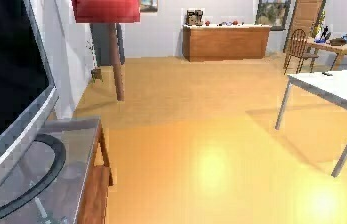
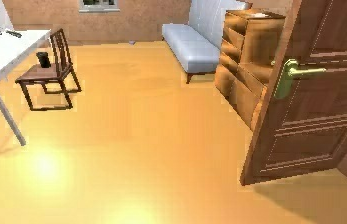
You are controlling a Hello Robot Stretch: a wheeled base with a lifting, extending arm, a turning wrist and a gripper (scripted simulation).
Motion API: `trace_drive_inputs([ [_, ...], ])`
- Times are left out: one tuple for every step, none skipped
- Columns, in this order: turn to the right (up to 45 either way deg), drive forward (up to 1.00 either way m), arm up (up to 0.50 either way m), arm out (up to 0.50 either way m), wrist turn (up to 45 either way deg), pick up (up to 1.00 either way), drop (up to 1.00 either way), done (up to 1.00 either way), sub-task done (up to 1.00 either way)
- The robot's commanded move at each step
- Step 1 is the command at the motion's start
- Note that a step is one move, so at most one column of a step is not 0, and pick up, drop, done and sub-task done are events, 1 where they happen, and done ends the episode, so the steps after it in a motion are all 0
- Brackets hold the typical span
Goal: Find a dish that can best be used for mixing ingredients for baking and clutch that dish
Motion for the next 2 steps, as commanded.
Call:
trace_drive_inputs([
  [0.0, 0.85, 0.0, 0.0, 0.0, 0.0, 0.0, 0.0, 0.0],
  [-45.0, 0.0, 0.0, 0.0, 0.0, 0.0, 0.0, 0.0, 0.0],
])
